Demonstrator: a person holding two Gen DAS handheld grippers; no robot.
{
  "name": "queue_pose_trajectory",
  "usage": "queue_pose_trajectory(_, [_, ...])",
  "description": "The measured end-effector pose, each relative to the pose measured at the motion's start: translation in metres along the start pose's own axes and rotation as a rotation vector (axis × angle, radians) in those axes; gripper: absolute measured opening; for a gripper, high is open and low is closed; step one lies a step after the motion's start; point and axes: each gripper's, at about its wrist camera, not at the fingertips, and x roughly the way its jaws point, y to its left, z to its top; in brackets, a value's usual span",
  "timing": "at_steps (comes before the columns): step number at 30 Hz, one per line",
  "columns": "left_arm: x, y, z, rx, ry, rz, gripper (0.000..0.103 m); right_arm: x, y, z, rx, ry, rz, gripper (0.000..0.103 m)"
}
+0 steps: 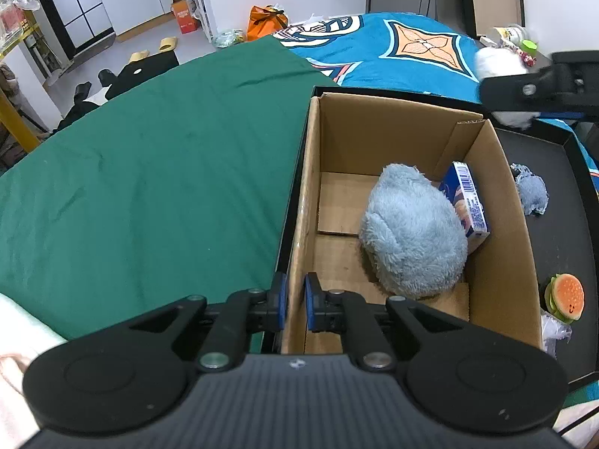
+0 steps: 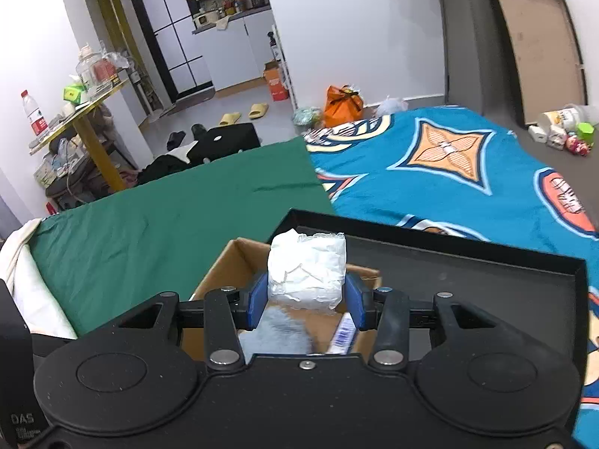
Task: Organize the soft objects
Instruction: 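Carry the white wrapped pack with the right gripper into the box and release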
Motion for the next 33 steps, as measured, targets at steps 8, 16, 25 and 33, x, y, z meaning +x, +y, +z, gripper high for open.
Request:
queue_pose_trajectory(8, [0.003,0.008,-0.001,-0.017,0.004,-0.031,0.010,0.019,0.027,0.001,-0.009,0.033,0.074,0.053])
queue_pose_trajectory(16, [0.006,0.008,-0.001,-0.008,0.010,-0.045,0.010,0.022,0.028,0.000,0.007,0.058,0.052,0.059])
queue_pose_trajectory(25, [0.003,0.002,0.002,0.007,0.008,-0.019,0.010,0.006,0.017,-0.016,0.036,0.088,-0.050,0.076])
queue_pose_trajectory(33, [-0.004,-0.008,0.002,0.036,0.006,0.013,0.014,-0.010,0.007,-0.038,0.079,0.101,-0.135,0.082])
